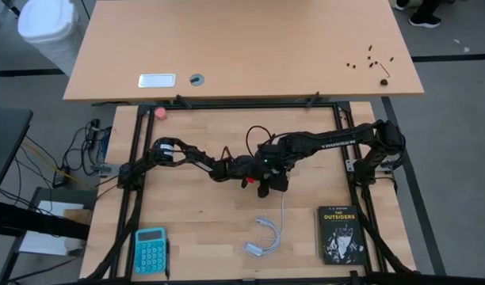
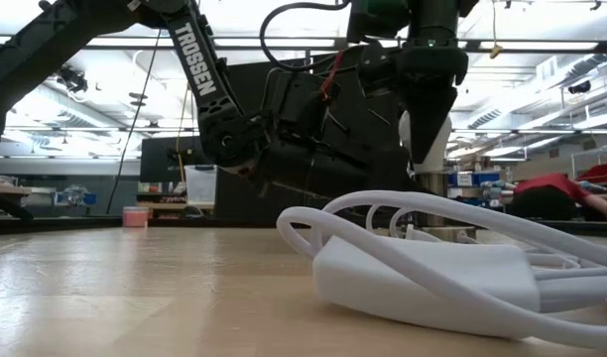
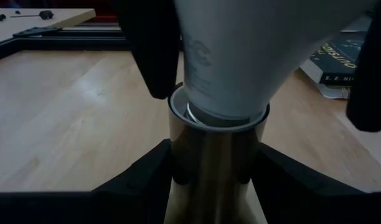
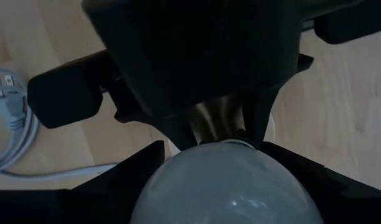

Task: Screw lightbulb
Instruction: Insert the white lightbulb into the silver lamp

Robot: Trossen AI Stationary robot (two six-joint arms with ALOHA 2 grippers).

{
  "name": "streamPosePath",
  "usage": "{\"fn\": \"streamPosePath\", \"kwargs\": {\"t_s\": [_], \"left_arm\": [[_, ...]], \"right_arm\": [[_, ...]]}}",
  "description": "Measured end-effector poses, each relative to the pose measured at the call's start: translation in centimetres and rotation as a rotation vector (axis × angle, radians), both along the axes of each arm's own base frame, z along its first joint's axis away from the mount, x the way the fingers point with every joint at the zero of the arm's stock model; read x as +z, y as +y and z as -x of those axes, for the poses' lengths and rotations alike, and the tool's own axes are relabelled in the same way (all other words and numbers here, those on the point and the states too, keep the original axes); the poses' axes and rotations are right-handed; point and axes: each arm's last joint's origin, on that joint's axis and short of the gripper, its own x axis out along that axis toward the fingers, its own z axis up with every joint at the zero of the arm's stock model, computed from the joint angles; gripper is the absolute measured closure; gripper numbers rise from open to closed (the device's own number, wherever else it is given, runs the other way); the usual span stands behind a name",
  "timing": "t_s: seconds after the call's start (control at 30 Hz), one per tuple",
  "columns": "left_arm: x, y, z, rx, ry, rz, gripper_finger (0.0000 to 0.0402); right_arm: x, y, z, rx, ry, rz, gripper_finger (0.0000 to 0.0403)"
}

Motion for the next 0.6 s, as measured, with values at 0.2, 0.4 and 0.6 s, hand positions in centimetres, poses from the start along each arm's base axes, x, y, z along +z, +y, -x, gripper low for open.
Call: {"fn": "streamPosePath", "kwargs": {"t_s": [0.2,0.4,0.6], "left_arm": [[0.0,0.0,0.0,-0.002,0.001,0.002,0.0198],[-0.1,0.0,0.0,0.002,0.005,0.019,0.0198],[-0.1,0.0,0.0,0.008,0.005,0.02,0.0198]], "right_arm": [[-0.3,-0.6,0.3,0.038,0.008,-0.019,0.0134],[-0.3,-1.7,0.5,0.038,-0.004,-0.065,0.0129],[-0.3,-1.9,0.3,0.034,-0.021,-0.066,0.0132]]}}
